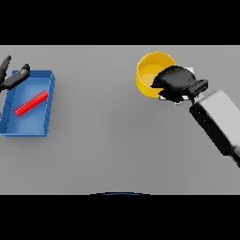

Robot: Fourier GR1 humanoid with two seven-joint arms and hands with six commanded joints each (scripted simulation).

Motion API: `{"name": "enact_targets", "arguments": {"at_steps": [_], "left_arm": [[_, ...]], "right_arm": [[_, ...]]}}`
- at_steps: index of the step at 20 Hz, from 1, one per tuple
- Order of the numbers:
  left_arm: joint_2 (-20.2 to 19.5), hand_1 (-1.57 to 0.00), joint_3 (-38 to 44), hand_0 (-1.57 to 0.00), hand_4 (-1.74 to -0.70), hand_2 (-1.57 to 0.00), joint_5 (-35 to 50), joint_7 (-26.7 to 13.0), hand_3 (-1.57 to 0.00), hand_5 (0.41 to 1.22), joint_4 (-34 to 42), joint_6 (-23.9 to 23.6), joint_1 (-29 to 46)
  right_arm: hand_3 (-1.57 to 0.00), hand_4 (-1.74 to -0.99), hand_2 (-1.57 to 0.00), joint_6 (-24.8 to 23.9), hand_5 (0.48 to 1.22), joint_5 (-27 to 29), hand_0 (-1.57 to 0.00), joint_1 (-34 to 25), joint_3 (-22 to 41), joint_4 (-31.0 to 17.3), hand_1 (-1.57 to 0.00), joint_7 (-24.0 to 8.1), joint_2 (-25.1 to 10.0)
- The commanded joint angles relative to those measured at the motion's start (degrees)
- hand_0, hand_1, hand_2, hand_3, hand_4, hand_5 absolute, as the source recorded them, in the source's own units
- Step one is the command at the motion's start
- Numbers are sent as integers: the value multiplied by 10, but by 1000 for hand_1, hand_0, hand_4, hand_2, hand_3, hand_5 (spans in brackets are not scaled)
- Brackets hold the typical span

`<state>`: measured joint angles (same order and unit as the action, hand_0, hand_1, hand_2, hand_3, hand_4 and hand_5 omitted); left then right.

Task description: Pick up the red beaker and tilt it to pour out 1 green nut into yellow bowl. Pick up the yellow bowl and place it on the metallic measuring scale.

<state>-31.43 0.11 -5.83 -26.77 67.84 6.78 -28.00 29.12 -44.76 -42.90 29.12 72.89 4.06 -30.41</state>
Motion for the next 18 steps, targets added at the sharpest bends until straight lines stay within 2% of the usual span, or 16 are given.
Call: {"name": "enact_targets", "arguments": {"at_steps": [1,3,5,9,11,13,16,17,18], "left_arm": [[1,1,-2,1,-840,1,-2,-2,1,737,6,-2,3],[-2,1,-3,1,-849,1,-2,-1,1,746,10,0,5],[-4,1,-2,1,-852,1,1,-17,1,758,22,0,7],[-8,1,0,1,-858,1,2,-37,1,768,34,-2,11],[-7,1,0,1,-865,1,2,-43,1,779,38,-4,13],[-2,1,-4,1,-864,1,-1,-53,1,789,31,-4,2],[-5,1,-5,1,-858,1,-6,-44,1,804,26,-5,2],[-5,1,-4,1,-859,1,-5,-41,1,807,26,-6,3],[-4,1,-6,1,-858,1,-7,-39,1,809,22,-5,4]], "right_arm": [[-1151,-1741,-1538,-11,1221,-3,-1562,-8,-7,-23,-1570,7,-5],[-1154,-1741,-1548,-35,1221,-11,-1565,-20,-11,-67,-1571,9,-6],[-1155,-1741,-1556,-52,1221,-8,-1567,-23,-19,-91,-1571,19,-10],[-1159,-1741,-1533,-82,1221,-13,-1570,-41,-33,-165,-1571,10,-5],[-1181,-1741,-1500,-97,1221,-12,-1570,-45,-37,-204,-1571,23,0],[-1240,-1741,-1450,-114,1221,-14,-1570,-42,-38,-232,-1571,40,-4],[-1342,-1741,-1398,-122,1221,-12,-1571,-49,-38,-265,-1571,40,12],[-1361,-1741,-1390,-129,1221,-10,-1571,-47,-40,-276,-1571,52,12],[-1374,-1741,-1386,-130,1221,-12,-1571,-49,-40,-287,-1571,47,16]]}}
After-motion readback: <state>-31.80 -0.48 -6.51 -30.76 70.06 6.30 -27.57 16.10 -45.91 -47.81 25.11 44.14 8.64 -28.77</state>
